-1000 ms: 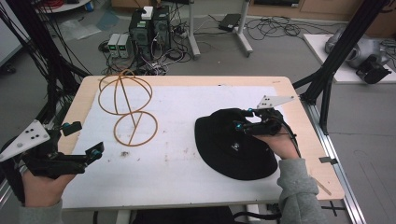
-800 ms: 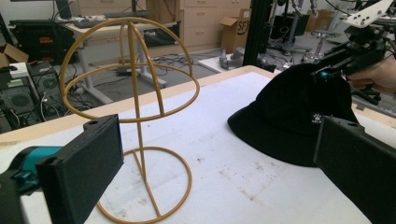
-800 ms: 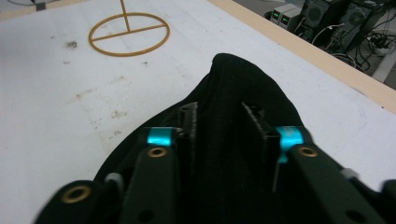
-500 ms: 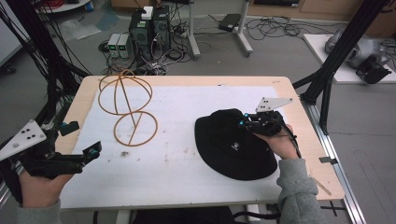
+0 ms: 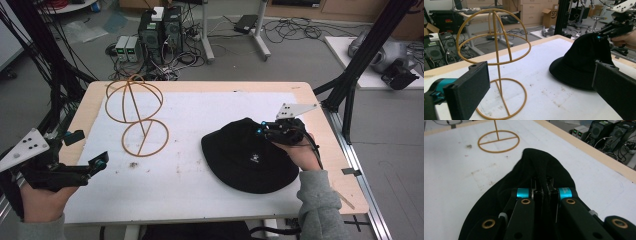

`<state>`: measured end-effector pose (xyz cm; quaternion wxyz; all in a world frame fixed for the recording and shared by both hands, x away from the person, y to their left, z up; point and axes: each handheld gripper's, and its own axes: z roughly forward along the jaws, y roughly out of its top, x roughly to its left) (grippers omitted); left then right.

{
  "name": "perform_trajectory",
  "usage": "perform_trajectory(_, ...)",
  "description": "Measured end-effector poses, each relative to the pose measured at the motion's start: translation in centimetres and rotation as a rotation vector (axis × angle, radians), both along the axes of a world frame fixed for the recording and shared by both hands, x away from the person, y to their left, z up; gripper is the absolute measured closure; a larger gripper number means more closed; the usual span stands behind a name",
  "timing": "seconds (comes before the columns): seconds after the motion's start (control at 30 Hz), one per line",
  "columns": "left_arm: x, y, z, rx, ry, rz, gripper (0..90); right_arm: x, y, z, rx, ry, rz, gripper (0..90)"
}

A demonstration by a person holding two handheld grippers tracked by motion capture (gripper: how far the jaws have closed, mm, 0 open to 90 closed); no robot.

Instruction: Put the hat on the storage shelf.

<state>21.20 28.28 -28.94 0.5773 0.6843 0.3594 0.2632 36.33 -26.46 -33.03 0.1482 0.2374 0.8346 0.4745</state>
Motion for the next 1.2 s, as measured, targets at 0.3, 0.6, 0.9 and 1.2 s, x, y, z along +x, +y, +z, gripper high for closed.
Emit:
perform_trajectory(0.3,0.0,-0.1,0.0,-0.001,0.002,-0.001,1.7,-0.4,-0.3,1.7,0.018,-0.016,0.005,88.2)
perform_trajectory(0.6,-0.3,-0.5,0.3,0.006,-0.005,-0.016,1.7,-0.4,0.2,5.2,0.021,-0.049,0.021,88.2)
perform_trajectory(0.9,-0.4,-0.7,0.1,0.006,0.002,-0.028,1.7,-0.1,1.0,7.9,0.030,-0.069,0.059,88.2)
perform_trajectory(1.2,-1.0,-0.4,0.1,0.007,0.004,-0.019,1.7,0.1,1.8,10.6,0.008,-0.085,0.094,88.2)
